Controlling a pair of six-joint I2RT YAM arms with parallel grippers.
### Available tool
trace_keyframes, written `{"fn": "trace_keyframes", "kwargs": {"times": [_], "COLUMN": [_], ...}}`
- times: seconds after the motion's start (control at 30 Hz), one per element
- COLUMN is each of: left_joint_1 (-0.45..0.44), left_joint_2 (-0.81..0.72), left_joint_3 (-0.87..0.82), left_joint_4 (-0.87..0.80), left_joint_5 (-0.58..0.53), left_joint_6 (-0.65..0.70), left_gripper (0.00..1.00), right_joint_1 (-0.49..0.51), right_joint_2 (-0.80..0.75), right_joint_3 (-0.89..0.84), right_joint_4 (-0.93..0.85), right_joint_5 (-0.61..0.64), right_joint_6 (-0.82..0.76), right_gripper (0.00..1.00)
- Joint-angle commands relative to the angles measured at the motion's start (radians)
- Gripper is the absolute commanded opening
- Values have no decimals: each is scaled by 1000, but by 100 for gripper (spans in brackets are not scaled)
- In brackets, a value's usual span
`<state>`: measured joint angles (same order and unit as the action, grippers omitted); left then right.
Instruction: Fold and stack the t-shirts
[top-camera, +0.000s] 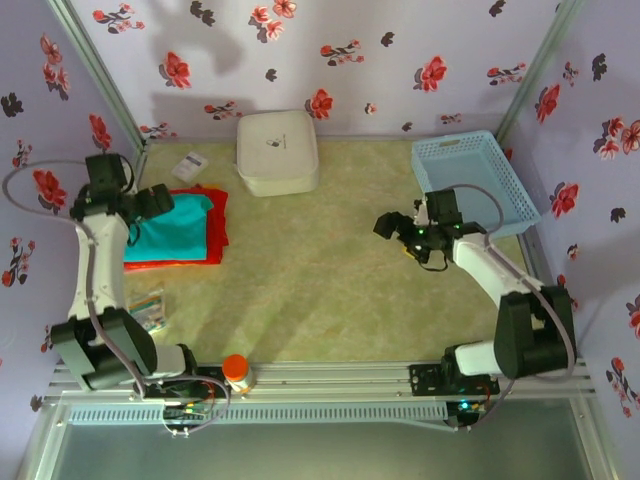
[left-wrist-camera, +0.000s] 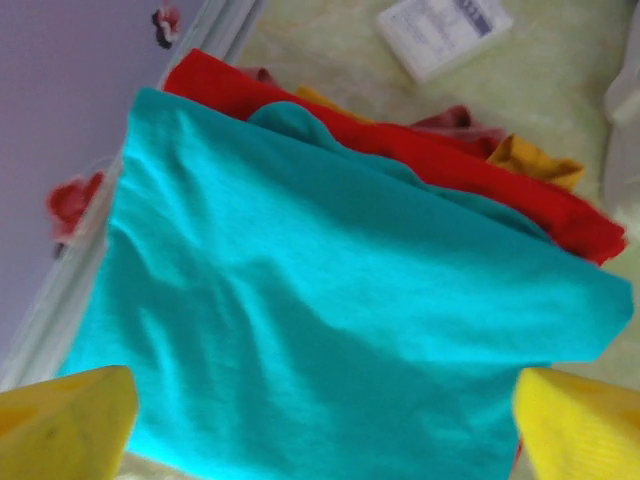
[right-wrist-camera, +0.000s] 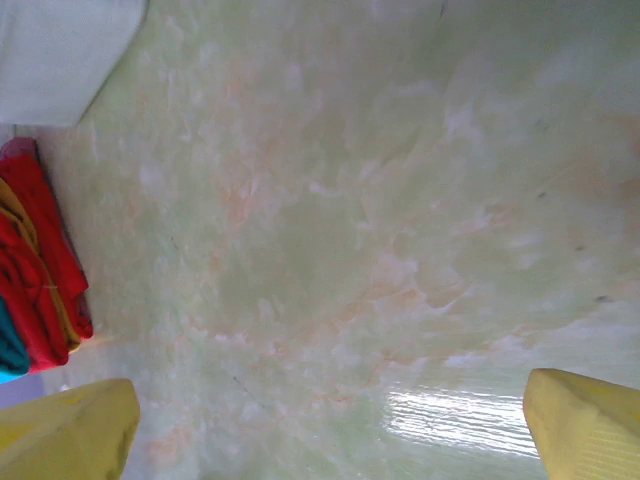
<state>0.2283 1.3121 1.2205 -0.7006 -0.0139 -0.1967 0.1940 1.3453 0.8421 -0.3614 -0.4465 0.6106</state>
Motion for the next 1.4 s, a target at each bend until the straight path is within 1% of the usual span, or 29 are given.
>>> {"fn": "trace_keyframes", "kwargs": {"times": [0.0,0.1,0.2,0.3,0.4,0.5,0.57,0.63,0.67,0.7,0.73,0.83,0.97,1.07,1.1,1.13,1.2,1.33,1.37], "left_joint_1": [-16,-51,-99,-103,-110,-126,-137,-144,-152,-156,-162,-173,-174,-175,-176,-176,-177,-177,-178], "left_joint_2": [-73,-139,-179,-176,-154,-130,-91,-45,-23,-6,15,75,163,237,245,231,239,224,227], "left_joint_3": [-158,-333,-474,-590,-681,-782,-843,-873,-882,-881,-888,-939,-995,-1002,-1001,-994,-982,-900,-875], "left_joint_4": [263,452,638,842,1011,1198,1342,1442,1480,1485,1514,1644,1818,1908,1915,1884,1872,1711,1676], "left_joint_5": [29,0,-84,-86,-81,-80,-83,-83,-85,-84,-83,-87,-79,-54,-53,-52,-50,-61,-58], "left_joint_6": [-70,-52,-6,8,6,29,58,68,81,87,95,107,111,117,119,119,122,116,118], "left_gripper": [100,100,100,100,100,100,100,100,100,100,100,100,100,100,100,100,100,100,100], "right_joint_1": [-5,-5,-5,-6,-6,-5,-5,-4,-4,-4,-4,-5,-7,-8,-10,-10,-23,-43,-52], "right_joint_2": [-74,-122,-160,-176,-209,-269,-310,-339,-351,-355,-351,-286,-143,-40,-15,-8,23,114,151], "right_joint_3": [25,18,-5,-24,-83,-156,-220,-300,-343,-378,-410,-442,-459,-473,-472,-456,-457,-424,-423], "right_joint_4": [-78,-88,-64,-36,44,136,232,369,450,511,585,704,858,971,1005,986,1046,1105,1160], "right_joint_5": [150,224,285,352,467,616,702,748,768,798,843,902,918,907,922,906,859,798,799], "right_joint_6": [-94,-116,-128,-149,-173,-216,-264,-324,-375,-411,-445,-536,-602,-627,-636,-641,-640,-627,-621], "right_gripper": [99,99,99,99,99,99,99,99,99,99,99,99,99,99,99,99,99,100,99]}}
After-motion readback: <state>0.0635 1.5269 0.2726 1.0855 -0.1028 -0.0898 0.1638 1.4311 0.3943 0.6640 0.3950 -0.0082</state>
